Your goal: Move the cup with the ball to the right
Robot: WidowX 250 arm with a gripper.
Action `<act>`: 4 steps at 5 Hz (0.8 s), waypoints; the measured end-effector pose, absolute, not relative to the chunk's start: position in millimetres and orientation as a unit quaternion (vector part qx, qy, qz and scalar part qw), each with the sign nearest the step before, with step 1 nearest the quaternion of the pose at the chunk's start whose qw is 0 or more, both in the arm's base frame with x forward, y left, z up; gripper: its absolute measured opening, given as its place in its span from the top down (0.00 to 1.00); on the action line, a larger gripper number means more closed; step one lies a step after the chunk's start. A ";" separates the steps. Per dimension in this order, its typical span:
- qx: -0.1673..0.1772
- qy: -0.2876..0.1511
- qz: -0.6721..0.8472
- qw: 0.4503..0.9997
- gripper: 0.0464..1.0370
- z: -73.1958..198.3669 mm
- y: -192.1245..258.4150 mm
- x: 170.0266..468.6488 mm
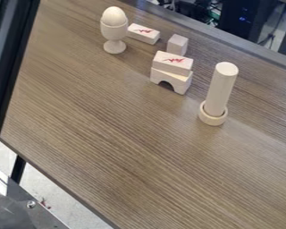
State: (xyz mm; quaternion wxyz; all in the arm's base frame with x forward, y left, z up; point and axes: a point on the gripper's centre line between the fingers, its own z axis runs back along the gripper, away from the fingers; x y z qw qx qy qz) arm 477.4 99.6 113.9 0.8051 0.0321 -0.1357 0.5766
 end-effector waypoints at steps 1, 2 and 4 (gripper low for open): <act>0.044 -0.111 0.575 0.809 0.04 88.9 99.0 475.4; 0.053 -0.101 0.578 0.808 0.04 80.8 103.2 471.7; 0.050 -0.106 0.594 0.796 0.04 93.0 112.2 472.0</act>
